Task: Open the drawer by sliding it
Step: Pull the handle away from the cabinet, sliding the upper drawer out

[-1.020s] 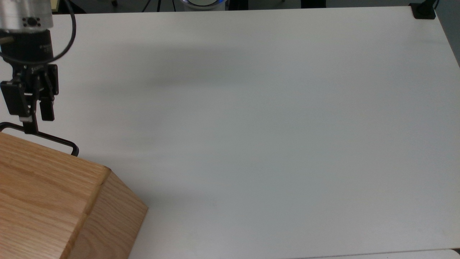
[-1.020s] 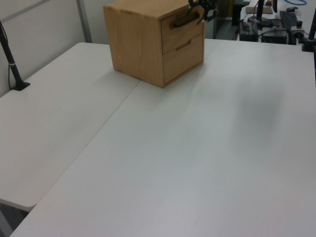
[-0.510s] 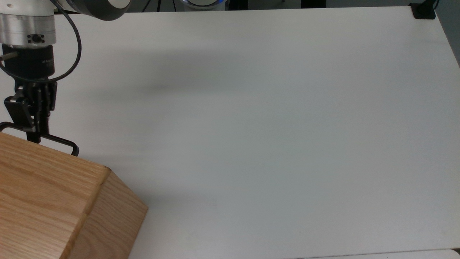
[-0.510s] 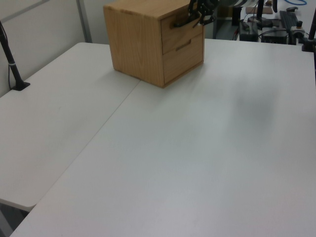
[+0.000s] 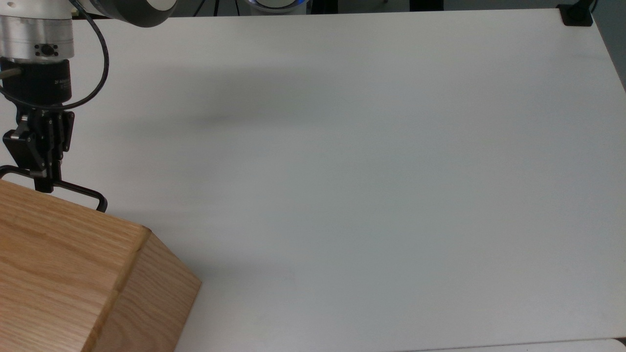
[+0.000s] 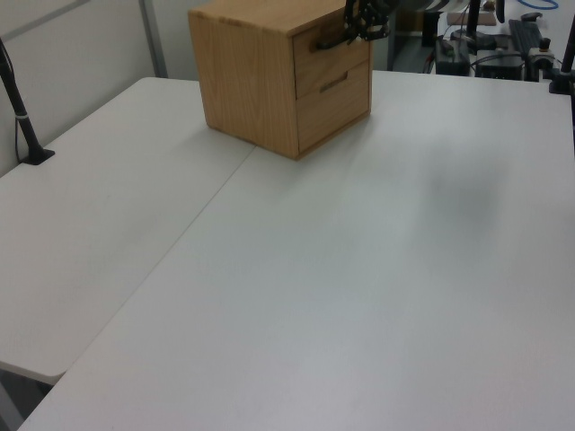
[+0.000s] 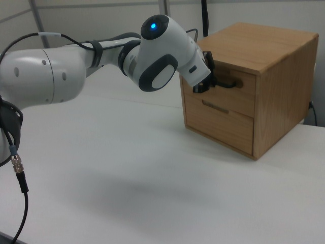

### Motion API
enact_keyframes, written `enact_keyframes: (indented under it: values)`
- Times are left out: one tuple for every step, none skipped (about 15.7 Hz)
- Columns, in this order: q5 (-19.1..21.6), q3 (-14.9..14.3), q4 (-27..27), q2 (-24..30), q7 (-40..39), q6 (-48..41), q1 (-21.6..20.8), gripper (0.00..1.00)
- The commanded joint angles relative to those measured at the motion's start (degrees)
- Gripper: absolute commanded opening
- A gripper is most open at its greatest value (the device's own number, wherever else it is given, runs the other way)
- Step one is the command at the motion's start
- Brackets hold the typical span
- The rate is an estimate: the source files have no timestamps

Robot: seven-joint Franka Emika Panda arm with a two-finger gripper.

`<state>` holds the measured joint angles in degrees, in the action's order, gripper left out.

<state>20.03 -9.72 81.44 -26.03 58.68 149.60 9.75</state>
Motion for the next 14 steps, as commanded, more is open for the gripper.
enact_keyframes:
  values:
    - [-0.17, -0.48, 7.23, 6.24, -5.68, -0.28, 0.27, 0.00]
    - [-0.08, -0.48, 8.46, 7.38, -6.21, -0.45, 0.27, 0.00]
    - [-0.08, -0.48, 9.52, 8.44, -6.73, -0.89, 0.27, 0.00]
    - [-0.08, -0.48, 10.40, 9.32, -7.70, -1.85, 0.36, 0.00]
    - [-0.08, -0.48, 11.28, 10.11, -8.49, -2.99, 0.36, 0.00]
    - [0.01, -0.48, 11.90, 10.99, -8.93, -4.05, 0.71, 0.00]
    - [0.01, -0.48, 12.60, 11.87, -9.28, -4.93, 0.89, 0.00]
    - [0.01, -0.48, 13.22, 12.75, -9.81, -6.15, 0.97, 0.00]
    - [0.01, -0.48, 13.92, 13.71, -10.77, -7.65, 1.06, 0.00]
    - [0.10, -0.48, 14.88, 14.77, -12.17, -9.14, 1.24, 0.00]
    - [0.10, -0.48, 15.68, 15.82, -13.49, -10.46, 1.67, 0.00]
    - [0.10, -0.48, 16.29, 16.88, -14.64, -12.47, 1.94, 0.00]
    - [0.10, -0.48, 16.56, 17.76, -15.78, -14.76, 2.03, 0.00]
    - [0.10, -0.56, 16.74, 18.46, -17.01, -17.22, 2.46, 0.00]
